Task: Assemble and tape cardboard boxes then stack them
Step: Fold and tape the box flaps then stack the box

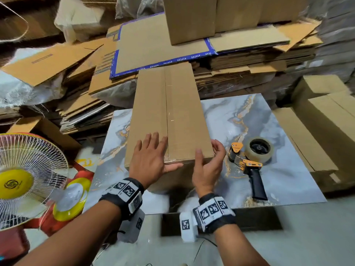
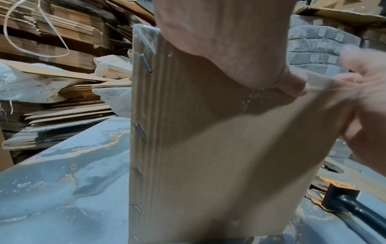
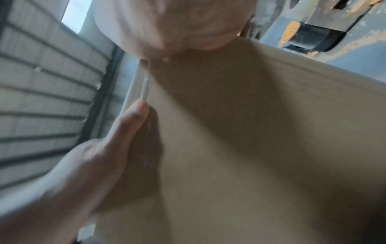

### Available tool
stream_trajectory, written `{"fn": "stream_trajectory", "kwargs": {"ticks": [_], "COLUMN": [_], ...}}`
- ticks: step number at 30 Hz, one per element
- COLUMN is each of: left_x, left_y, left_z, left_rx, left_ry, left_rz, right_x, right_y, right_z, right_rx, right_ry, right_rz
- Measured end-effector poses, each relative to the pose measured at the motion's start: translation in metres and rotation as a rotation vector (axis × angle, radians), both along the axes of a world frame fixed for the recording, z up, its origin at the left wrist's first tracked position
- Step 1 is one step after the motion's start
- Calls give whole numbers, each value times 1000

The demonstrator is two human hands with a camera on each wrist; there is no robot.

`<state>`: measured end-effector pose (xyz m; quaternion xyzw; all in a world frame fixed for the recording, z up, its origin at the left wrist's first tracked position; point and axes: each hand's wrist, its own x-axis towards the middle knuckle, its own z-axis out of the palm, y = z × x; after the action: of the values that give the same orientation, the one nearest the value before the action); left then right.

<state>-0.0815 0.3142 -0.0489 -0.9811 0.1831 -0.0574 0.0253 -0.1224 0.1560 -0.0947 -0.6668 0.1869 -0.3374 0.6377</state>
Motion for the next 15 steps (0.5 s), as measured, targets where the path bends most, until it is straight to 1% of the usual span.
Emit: {"fn": "stream_trajectory", "kwargs": {"ticks": [2,3,6,8,11,13,14,15], "left_x": [1,1,2,1,1,6,10,15], "left_y": [0,0,0,0,1,6,10,14], "left_z": [0,0,-1,0,6,13,18,22], "left_rx": [4,8,6,-1,-11,-85,-173,-276], "left_ry": [-8,-11,-7,2,18,105,142,131], "left_rz": [-14,-19,-25,-22,-35,-24,19,88], "right_x": [-11,-12,-8,-6,-9,-10,-8,-3], "right_y": [7,5,-9,-16,-17,-23,-29,-37], "right_z": [-7,-7,1,4,8,20,30,41], "right_rx": [-67,-55,89,49,-11,-47,-77,-115], "right_ry": [62,86,141,198,255,299,335,390], "right_rz": [55,54,31,-2,24,68,93,117]}}
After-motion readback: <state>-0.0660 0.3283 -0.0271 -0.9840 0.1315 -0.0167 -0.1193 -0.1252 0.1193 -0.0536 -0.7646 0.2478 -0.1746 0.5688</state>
